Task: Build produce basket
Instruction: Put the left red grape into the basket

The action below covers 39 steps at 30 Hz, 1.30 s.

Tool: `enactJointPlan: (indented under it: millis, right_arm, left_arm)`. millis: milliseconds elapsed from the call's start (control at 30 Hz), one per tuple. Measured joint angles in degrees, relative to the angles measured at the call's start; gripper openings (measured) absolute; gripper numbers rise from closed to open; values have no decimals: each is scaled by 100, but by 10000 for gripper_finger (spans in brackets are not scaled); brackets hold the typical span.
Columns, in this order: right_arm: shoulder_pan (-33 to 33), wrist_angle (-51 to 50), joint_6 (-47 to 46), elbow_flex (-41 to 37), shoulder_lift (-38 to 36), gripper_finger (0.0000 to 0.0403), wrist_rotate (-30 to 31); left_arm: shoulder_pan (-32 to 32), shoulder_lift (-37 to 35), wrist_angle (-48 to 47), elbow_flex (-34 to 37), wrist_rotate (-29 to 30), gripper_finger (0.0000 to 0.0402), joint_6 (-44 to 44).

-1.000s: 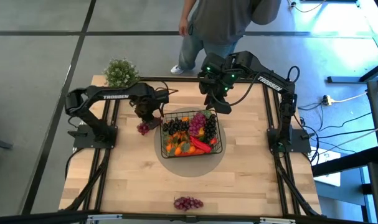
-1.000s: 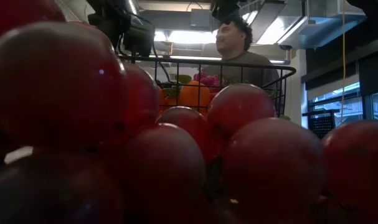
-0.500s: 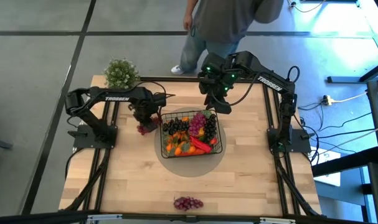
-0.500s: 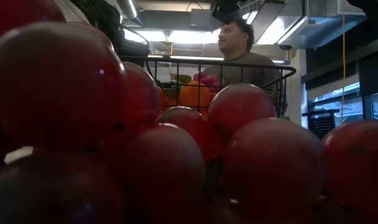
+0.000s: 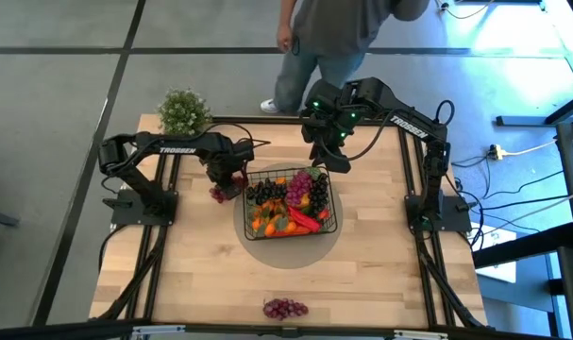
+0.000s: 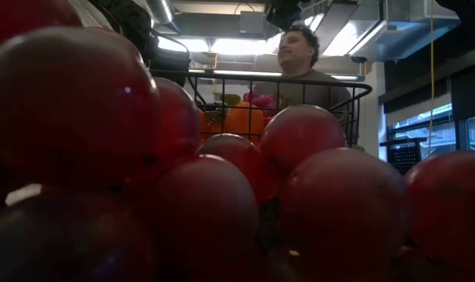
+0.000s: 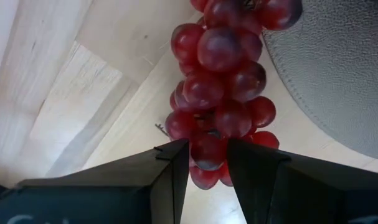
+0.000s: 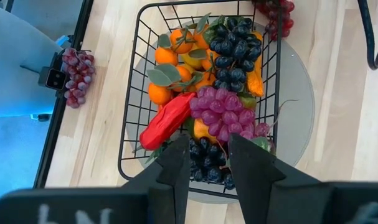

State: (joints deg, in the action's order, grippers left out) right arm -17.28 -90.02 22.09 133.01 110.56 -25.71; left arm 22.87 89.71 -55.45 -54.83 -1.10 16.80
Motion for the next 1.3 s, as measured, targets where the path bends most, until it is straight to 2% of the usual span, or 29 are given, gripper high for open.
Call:
enactJointPlan:
  millis: [233,400,500,667,833,1100,1300]
  right_arm:
    - [0,0,-95,0,2,100,2]
    - [0,0,-97,0,2,100,3]
    - [0,0,-73,0,2,100,7]
    - [0,0,-62,0,-27,100,15]
    - [0,0,-62,4,-237,100,43]
    - [-1,0,63,7,-384,100,58]
    - [-66,0,71,7,-385,100,59]
  left_arm:
    - [0,0,-7,0,51,88,-54]
    - [0,0,-20,0,107,36,-52]
    - [0,0,-120,0,339,8,-48]
    - [-17,-136,-535,0,775,2,-52]
    - [-17,-638,-1063,-114,893,1,-42]
    - [-233,-1527,-1996,-1021,1562,0,100]
    - [-661,-1593,-2700,-2297,2106,0,55]
